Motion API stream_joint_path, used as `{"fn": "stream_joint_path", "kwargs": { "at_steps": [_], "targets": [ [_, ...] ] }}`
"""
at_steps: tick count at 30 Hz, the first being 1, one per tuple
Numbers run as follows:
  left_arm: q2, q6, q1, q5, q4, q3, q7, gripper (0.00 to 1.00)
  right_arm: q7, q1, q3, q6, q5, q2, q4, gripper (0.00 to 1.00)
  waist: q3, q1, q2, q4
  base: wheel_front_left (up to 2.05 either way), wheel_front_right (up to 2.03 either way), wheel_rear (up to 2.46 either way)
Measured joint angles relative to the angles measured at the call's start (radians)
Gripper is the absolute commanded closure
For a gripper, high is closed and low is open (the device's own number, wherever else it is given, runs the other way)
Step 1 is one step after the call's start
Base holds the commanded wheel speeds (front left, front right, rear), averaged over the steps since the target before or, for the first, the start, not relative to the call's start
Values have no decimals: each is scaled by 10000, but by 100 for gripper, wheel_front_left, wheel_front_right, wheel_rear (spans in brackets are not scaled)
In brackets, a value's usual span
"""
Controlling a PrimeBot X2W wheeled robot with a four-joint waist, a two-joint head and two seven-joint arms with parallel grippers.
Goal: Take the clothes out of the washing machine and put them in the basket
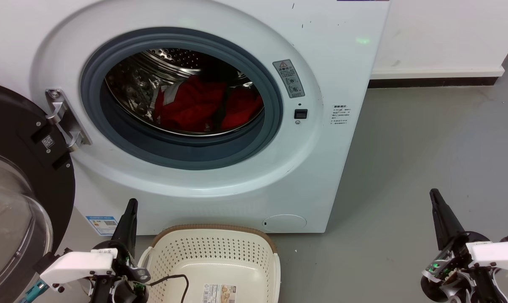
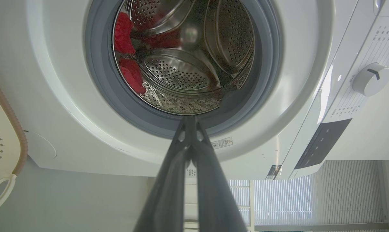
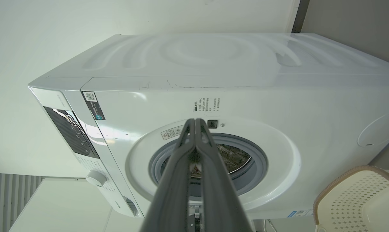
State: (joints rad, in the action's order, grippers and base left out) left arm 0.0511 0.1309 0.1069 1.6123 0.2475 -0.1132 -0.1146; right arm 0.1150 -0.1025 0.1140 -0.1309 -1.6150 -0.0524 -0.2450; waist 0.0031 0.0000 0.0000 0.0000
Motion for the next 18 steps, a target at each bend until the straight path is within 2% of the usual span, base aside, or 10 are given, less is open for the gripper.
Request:
{"fn": "stream_joint_path", "kwargs": {
  "at_steps": [18],
  "targets": [
    [0,0,0,0,0,0,0,100,0,0,-2,0,0,0,0,100,0,0,0,0,0,0,0]
  ]
}}
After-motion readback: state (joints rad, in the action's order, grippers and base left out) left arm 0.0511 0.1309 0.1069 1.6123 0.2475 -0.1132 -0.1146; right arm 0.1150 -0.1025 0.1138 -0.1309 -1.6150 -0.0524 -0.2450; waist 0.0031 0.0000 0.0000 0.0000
